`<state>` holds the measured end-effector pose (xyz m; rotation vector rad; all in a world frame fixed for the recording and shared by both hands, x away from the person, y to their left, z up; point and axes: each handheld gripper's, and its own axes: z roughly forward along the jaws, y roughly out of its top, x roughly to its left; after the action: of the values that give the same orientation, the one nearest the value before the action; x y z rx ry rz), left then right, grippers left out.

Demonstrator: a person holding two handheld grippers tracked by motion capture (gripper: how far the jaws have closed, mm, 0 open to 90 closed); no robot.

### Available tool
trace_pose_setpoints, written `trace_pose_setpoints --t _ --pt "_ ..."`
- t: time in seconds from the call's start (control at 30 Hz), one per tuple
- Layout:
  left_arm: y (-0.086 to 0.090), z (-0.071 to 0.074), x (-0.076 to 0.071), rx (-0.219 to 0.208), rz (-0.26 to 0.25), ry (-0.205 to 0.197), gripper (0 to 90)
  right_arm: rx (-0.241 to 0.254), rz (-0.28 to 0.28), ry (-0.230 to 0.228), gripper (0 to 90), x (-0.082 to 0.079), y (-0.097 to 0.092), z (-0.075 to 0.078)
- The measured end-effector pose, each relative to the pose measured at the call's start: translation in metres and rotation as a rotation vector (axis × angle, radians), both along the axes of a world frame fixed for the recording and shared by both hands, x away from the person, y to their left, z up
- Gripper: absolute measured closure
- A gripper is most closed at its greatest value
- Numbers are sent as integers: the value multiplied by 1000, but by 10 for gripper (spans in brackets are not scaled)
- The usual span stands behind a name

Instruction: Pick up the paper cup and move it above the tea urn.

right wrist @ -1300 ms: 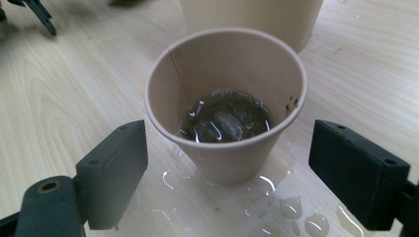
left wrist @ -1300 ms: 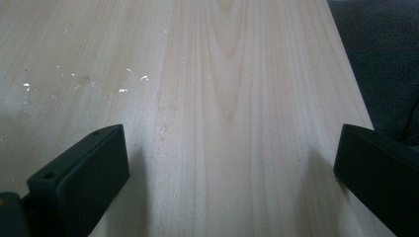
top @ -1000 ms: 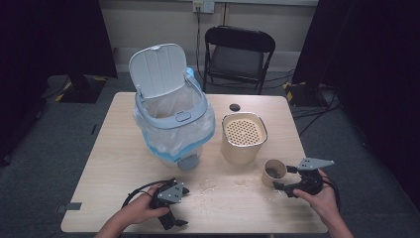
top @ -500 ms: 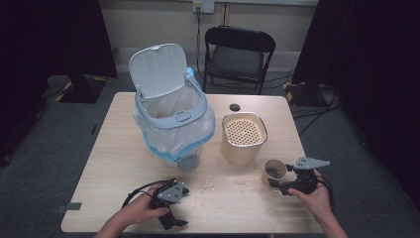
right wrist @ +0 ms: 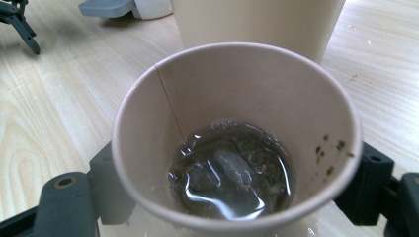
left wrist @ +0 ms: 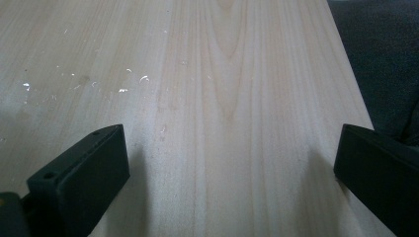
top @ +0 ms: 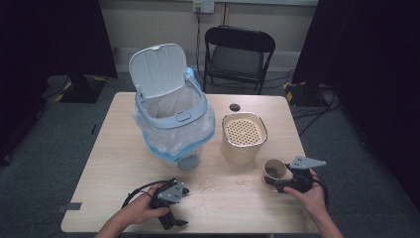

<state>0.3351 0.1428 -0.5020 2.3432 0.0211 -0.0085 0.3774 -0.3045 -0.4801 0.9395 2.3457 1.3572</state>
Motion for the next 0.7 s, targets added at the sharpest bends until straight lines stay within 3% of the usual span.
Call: trace_pose_setpoints --t 0.23,0.7 --pt "0 0 0 0 -1 0 0 24 -5 -10 237 -1 1 -4" --pt "0 0 0 0 0 0 0 -46 -11 -31 258 2 -4 7"
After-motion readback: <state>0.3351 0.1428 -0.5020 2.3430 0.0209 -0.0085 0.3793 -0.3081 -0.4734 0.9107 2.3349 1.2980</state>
